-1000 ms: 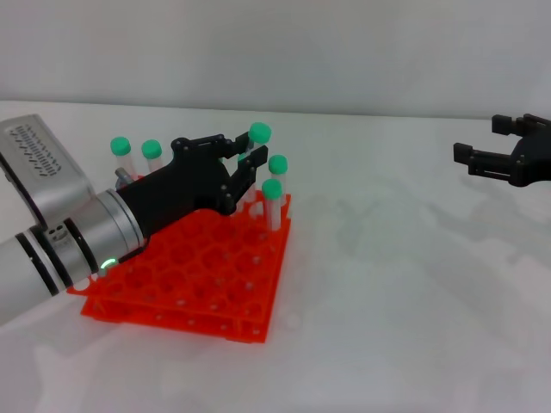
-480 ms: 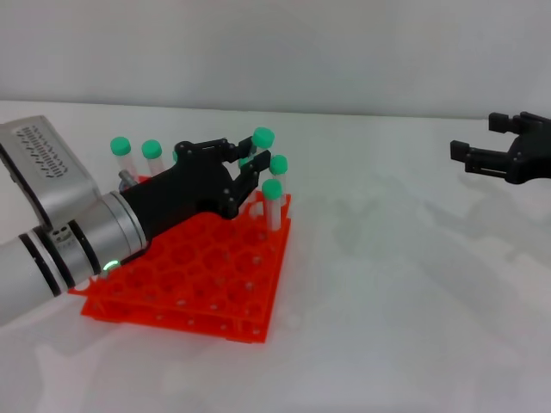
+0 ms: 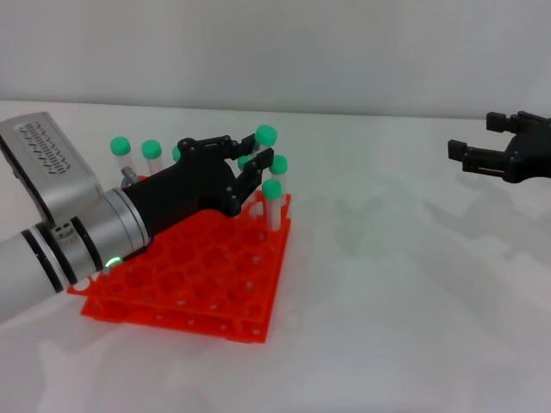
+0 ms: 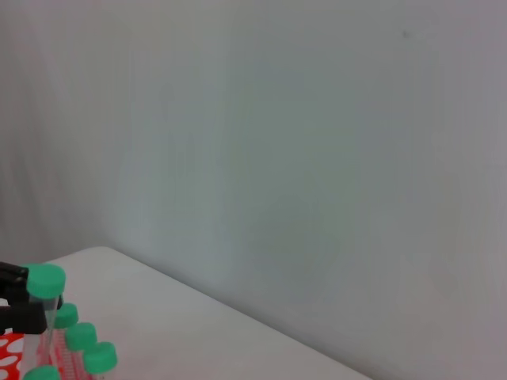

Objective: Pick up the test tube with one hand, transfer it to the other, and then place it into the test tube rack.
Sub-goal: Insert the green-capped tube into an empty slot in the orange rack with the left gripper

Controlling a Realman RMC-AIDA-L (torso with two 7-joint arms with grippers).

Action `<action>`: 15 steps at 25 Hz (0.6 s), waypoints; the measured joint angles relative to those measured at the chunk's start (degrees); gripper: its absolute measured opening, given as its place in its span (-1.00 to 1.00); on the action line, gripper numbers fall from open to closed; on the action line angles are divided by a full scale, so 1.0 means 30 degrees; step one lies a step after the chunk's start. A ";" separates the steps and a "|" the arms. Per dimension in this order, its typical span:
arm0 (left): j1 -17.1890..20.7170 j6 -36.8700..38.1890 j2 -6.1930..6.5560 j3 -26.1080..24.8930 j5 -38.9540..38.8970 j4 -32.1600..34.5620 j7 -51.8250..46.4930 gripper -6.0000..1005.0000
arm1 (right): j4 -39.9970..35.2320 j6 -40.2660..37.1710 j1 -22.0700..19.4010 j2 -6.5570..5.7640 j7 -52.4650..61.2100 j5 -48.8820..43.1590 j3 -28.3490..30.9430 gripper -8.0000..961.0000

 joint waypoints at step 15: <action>0.0027 0.0221 -0.0007 -0.0001 -0.0001 0.0000 -0.0001 -0.49 | 0.0211 -0.0120 0.0273 -0.0002 -0.0038 0.0000 -0.0005 0.73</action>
